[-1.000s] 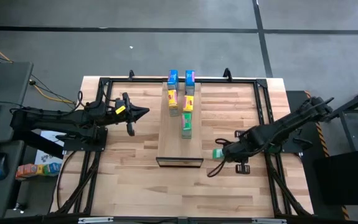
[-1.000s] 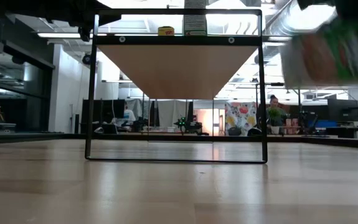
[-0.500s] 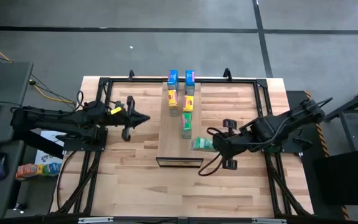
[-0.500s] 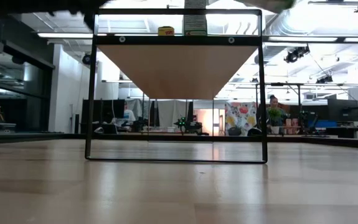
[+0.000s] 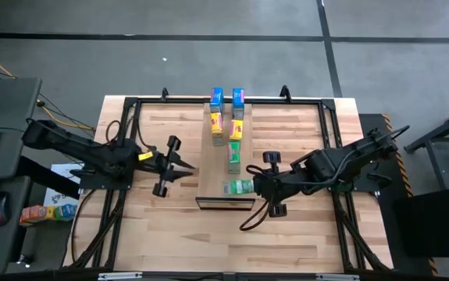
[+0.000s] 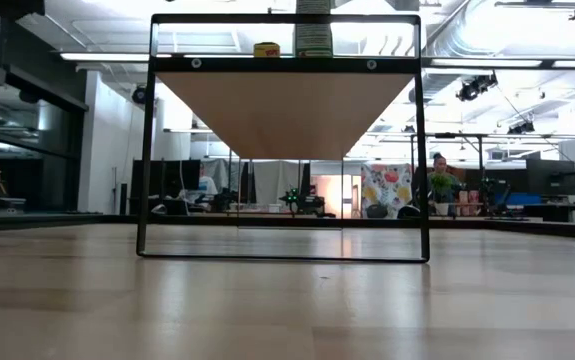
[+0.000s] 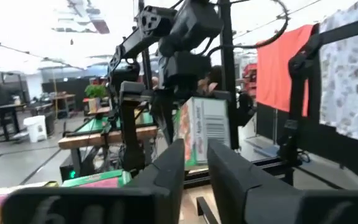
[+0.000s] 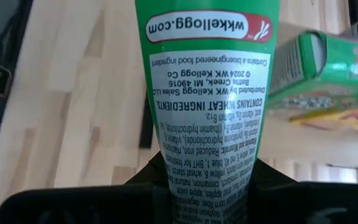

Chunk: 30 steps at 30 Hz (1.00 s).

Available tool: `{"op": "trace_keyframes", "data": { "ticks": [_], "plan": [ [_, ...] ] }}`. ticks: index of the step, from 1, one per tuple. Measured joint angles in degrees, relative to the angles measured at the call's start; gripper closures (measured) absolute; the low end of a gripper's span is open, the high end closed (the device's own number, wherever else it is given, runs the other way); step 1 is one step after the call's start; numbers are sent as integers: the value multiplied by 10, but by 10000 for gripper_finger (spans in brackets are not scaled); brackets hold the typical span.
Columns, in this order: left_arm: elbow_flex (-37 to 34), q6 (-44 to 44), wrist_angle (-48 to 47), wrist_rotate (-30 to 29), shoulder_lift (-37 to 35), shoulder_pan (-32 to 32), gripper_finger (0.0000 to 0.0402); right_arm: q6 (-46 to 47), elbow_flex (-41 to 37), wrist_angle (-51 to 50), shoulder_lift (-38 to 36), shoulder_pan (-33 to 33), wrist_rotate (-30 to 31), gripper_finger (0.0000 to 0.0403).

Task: Stack cereal on shelf
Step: Put the green cereal box on the shelf

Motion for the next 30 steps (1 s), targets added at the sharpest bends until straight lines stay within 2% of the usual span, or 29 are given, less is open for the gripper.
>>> {"op": "trace_keyframes", "data": {
  "ticks": [5,9,13,18,21,23,27,30],
  "plan": [
    [38,1,-4,-7,60,-22,296,-1,0,43,1,4,-32,342],
    [71,19,-5,-7,107,-38,263,-21,0,54,0,26,-18,342],
    [93,50,-7,-23,132,-49,235,-25,0,54,-8,49,32,342],
    [96,98,-13,-150,121,-63,216,-22,0,74,-16,76,155,342],
    [96,119,-28,-212,109,-70,213,-53,-1,132,-15,85,227,342],
    [96,120,-40,-217,108,-74,213,-89,-1,189,-13,84,247,342],
    [96,123,-34,-205,108,-86,213,-193,-38,353,-10,64,235,342],
    [96,143,-39,-213,91,-105,213,-276,-91,469,-10,36,187,342]
  ]
}}
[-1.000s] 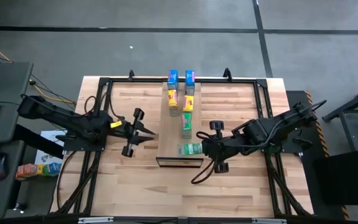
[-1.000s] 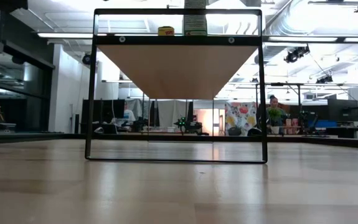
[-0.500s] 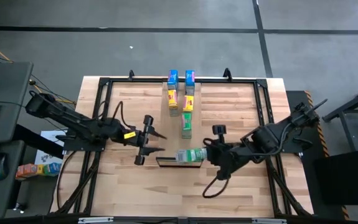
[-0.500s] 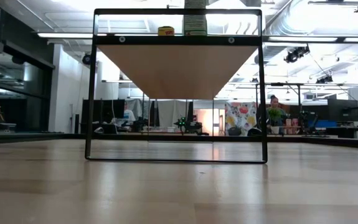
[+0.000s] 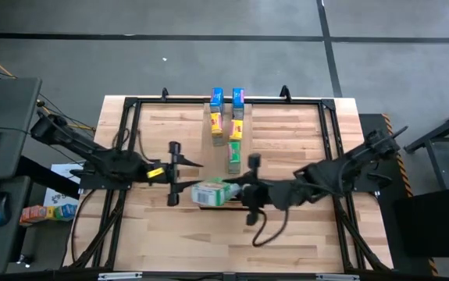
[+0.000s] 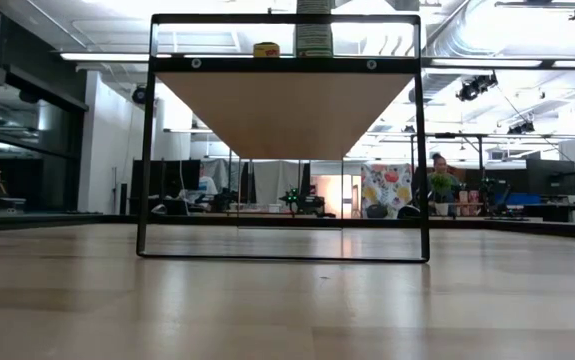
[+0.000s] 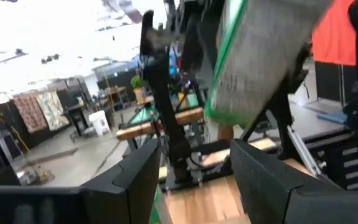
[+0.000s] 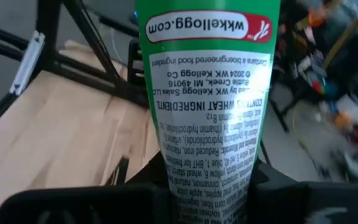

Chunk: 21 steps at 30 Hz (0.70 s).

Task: Stack cereal on shelf
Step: Put the green cereal box on the shelf

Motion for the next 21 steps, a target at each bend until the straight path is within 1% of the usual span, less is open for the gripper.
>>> {"op": "trace_keyframes", "data": {
  "ticks": [3,6,8,10,15,17,21],
  "plan": [
    [0,18,-35,-50,-43,-35,213,-45,-46,102,0,-28,-35,342],
    [0,23,-92,-99,-98,-77,213,-63,-84,200,0,-55,-90,342],
    [0,8,-128,-103,-124,-98,213,-59,-111,257,0,-75,-132,342],
    [0,-9,-155,-96,-136,-113,213,-47,-141,306,0,-94,-158,342],
    [0,-18,-159,-92,-128,-124,213,-10,-217,414,0,-126,-215,342],
    [0,-18,-155,-104,-114,-118,213,-4,-242,452,0,-130,-224,342],
    [0,-18,-113,-125,-82,-95,213,1,-285,515,0,-130,-228,342]
  ]
}}
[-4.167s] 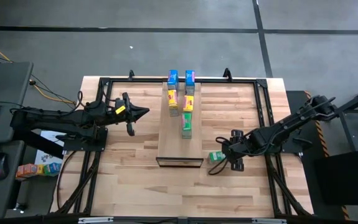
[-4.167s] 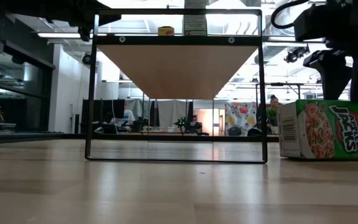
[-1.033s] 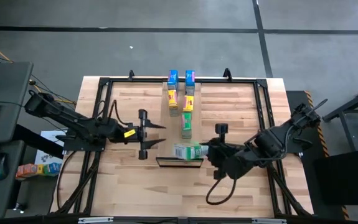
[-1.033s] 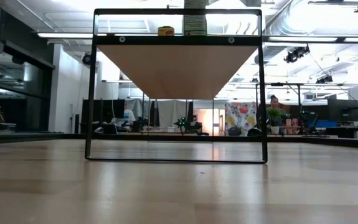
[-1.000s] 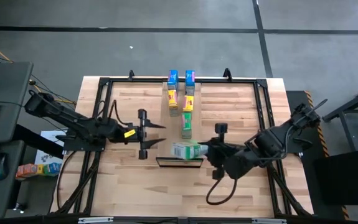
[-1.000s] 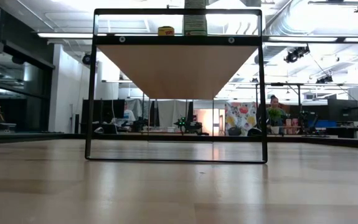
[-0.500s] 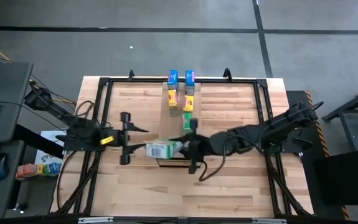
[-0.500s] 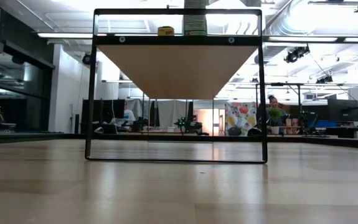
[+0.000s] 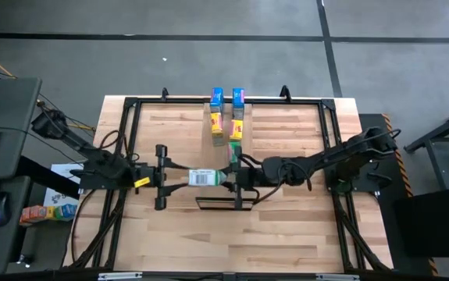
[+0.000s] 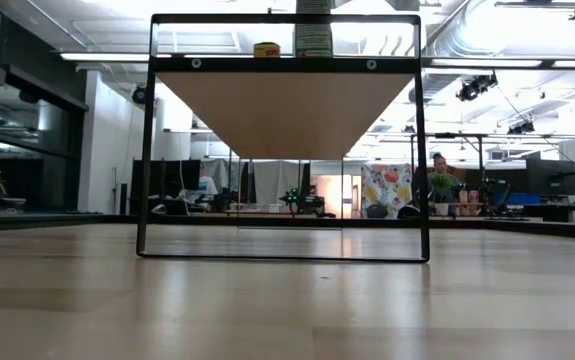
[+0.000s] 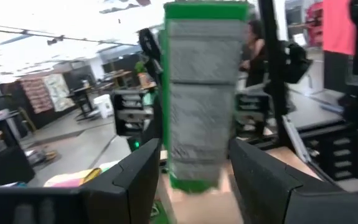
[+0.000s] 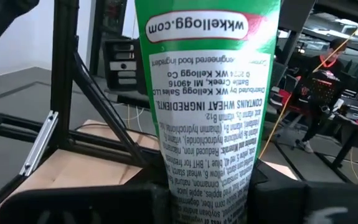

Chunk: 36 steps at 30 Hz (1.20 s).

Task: Stack cereal on shelf
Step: Put the green cereal box on the shelf

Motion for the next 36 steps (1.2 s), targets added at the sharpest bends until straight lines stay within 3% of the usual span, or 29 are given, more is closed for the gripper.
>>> {"op": "trace_keyframes", "data": {
  "ticks": [6,11,23,30,33,36],
  "plan": [
    [0,0,51,4,44,28,213,1,-35,29,-1,2,12,342],
    [0,0,62,62,65,39,213,0,-52,49,-1,3,5,342],
    [1,-1,21,102,50,24,213,-6,-50,47,1,2,-15,342],
    [1,-19,30,146,58,32,213,2,-50,54,0,-2,9,342],
    [0,0,53,143,72,41,213,4,-50,58,0,-3,7,342],
    [0,19,72,99,78,46,213,6,-49,60,-2,-5,15,342]
  ]
}}
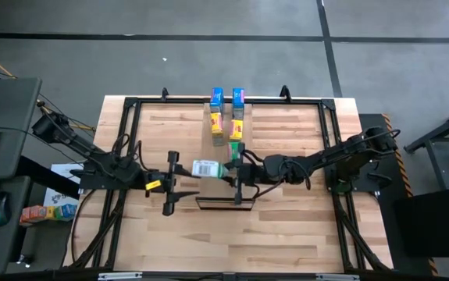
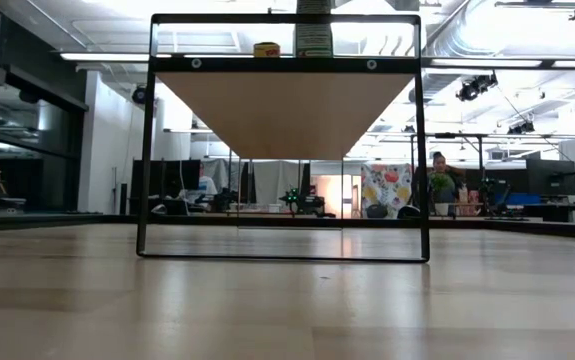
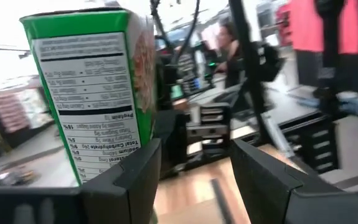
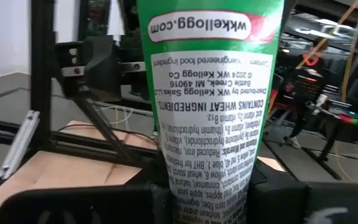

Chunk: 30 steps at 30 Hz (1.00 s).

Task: Stack cereal on shelf
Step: Put the green cereal box on the shelf

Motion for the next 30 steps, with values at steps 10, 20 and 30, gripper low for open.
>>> {"op": "trace_keyframes", "data": {
  "ticks": [10,20,30],
  "plan": [
    [0,42,-1,-126,-25,-53,213,-10,1,-12,1,3,27,342],
    [0,52,2,-166,-11,-54,213,-17,1,-1,2,3,32,342],
    [0,44,35,-125,11,-12,213,-17,0,-9,1,3,20,342]
  ]
}}
